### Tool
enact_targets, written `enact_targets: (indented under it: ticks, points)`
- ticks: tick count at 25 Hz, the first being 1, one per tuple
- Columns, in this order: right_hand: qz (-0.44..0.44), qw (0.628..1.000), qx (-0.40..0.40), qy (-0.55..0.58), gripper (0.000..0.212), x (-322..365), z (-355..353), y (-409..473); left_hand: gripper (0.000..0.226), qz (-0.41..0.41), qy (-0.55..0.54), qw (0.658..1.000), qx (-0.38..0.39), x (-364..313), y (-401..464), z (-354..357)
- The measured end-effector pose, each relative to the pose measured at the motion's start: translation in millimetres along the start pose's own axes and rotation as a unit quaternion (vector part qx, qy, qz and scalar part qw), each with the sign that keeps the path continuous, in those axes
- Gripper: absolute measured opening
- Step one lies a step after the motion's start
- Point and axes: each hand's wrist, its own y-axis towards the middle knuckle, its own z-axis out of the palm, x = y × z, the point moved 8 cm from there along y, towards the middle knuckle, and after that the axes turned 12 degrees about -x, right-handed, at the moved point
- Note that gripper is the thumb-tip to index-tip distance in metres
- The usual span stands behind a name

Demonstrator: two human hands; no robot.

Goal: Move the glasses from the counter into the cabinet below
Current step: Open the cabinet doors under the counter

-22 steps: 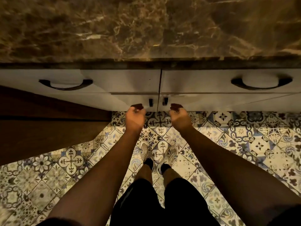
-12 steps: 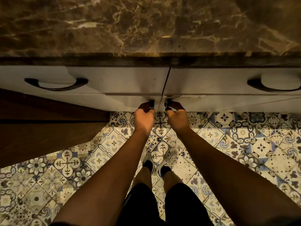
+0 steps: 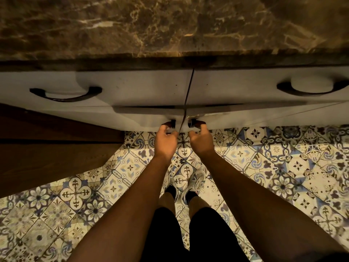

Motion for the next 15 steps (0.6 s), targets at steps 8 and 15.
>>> enact_targets:
  ticks: [8,15]
  points:
    - [-0.037,0.999,-0.019,-0.005,0.034,-23,-12,-28,0.032,0.038,0.055,0.998,0.021,26,-14,-20]
    - [-0.037,0.999,-0.031,0.0,0.032,-64,-29,-58,0.018,0.064,0.1,0.993,0.005,75,-40,-51]
